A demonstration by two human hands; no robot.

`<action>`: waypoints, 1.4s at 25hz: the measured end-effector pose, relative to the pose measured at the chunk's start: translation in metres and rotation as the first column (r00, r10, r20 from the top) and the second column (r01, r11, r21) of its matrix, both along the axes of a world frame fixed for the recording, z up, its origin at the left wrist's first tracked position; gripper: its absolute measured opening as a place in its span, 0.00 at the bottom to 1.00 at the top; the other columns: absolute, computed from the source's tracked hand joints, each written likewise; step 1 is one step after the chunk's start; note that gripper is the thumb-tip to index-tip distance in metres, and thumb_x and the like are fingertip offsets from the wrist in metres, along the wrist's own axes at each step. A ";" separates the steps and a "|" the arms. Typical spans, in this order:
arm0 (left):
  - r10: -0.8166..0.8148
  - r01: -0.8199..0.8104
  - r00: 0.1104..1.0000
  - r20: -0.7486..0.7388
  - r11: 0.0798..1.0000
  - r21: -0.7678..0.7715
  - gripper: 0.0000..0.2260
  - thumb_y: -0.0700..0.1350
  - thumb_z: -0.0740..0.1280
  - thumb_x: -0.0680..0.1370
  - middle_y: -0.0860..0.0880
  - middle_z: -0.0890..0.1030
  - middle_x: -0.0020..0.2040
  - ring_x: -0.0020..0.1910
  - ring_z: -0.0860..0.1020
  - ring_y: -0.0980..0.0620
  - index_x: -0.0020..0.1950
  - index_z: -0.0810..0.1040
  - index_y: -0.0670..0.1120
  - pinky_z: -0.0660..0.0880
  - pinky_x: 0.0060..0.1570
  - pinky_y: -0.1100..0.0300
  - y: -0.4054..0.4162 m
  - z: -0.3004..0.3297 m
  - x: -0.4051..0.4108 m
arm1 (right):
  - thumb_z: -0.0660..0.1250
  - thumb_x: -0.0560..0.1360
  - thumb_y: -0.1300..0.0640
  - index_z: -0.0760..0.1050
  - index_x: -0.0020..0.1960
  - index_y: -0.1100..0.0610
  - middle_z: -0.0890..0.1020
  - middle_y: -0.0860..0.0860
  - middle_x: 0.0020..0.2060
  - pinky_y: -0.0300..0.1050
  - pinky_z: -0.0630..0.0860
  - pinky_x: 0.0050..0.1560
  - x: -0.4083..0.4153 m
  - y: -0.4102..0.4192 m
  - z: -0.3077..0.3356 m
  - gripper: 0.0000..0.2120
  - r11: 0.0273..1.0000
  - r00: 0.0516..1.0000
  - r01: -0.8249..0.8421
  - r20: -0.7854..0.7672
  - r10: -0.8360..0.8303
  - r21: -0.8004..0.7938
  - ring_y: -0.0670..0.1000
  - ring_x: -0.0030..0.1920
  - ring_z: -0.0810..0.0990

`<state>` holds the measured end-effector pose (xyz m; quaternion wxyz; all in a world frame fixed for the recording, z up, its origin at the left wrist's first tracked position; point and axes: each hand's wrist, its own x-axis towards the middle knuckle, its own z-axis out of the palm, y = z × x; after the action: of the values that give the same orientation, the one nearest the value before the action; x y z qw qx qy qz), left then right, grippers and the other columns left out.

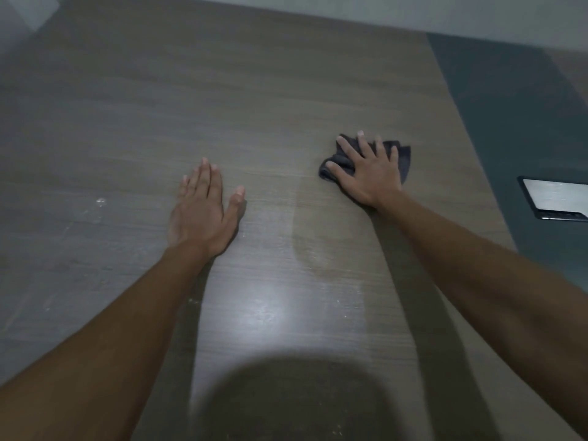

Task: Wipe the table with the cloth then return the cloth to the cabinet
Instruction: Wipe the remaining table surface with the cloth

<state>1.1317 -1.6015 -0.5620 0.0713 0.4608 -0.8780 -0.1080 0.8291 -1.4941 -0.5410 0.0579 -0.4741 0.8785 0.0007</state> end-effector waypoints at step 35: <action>0.038 -0.038 0.999 0.011 0.999 -0.004 0.39 0.63 0.35 0.78 0.42 0.51 0.81 0.80 0.51 0.46 0.80 0.55 0.39 0.43 0.78 0.51 -0.080 0.000 0.084 | 0.52 0.78 0.28 0.61 0.80 0.40 0.58 0.51 0.82 0.66 0.43 0.79 0.245 -0.007 -0.003 0.34 0.888 0.896 -0.424 0.058 0.440 -0.175 0.60 0.82 0.51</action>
<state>1.2157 -1.6817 -0.5622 0.0693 0.4779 -0.8697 -0.1021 1.0736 -1.5010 -0.5443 0.0607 -0.6603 0.7444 -0.0790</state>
